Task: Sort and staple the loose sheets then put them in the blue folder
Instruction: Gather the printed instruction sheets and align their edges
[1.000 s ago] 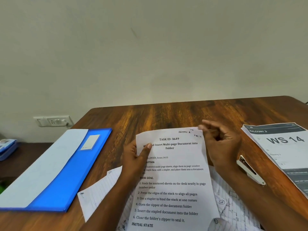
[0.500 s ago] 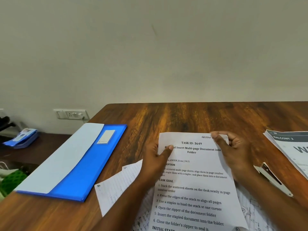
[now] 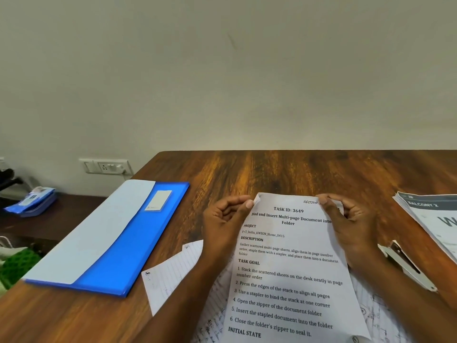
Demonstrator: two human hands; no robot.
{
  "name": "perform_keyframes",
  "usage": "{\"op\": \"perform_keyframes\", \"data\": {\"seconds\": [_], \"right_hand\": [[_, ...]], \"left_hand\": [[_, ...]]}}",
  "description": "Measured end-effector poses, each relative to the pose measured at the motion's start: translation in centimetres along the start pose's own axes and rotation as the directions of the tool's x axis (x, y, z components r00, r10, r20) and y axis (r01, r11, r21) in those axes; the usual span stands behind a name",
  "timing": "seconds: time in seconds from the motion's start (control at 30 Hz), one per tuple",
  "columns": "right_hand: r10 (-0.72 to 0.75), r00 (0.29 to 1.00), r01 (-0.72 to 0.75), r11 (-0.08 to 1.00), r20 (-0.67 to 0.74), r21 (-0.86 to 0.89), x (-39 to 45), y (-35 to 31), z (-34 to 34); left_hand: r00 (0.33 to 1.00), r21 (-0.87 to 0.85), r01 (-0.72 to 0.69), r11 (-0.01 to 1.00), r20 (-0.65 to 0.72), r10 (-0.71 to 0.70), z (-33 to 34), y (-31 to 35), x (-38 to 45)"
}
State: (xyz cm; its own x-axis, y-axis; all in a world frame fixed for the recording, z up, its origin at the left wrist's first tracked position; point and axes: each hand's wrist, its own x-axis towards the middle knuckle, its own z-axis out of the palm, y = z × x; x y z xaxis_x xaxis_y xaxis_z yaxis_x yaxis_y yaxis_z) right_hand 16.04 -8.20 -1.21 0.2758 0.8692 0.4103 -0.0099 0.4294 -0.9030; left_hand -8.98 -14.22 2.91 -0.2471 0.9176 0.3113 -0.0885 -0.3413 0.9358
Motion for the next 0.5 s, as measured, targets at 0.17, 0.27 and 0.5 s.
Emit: {"op": "perform_keyframes", "data": {"seconds": [0.17,0.27,0.5], "right_hand": [[0.000,1.000,0.000,1.000,-0.008,0.014,-0.01,0.23,0.11],[-0.004,1.000,0.004,1.000,-0.005,0.009,-0.02,0.15,0.15],[-0.028,1.000,0.028,1.000,-0.002,0.002,0.01,-0.03,0.15]], "left_hand": [[1.000,-0.035,-0.011,0.999,0.012,0.011,0.01,-0.13,0.06],[0.999,-0.029,-0.025,0.999,0.027,0.025,0.03,-0.23,0.11],[0.996,-0.030,-0.070,0.997,0.047,0.072,-0.12,-0.19,0.04]]}}
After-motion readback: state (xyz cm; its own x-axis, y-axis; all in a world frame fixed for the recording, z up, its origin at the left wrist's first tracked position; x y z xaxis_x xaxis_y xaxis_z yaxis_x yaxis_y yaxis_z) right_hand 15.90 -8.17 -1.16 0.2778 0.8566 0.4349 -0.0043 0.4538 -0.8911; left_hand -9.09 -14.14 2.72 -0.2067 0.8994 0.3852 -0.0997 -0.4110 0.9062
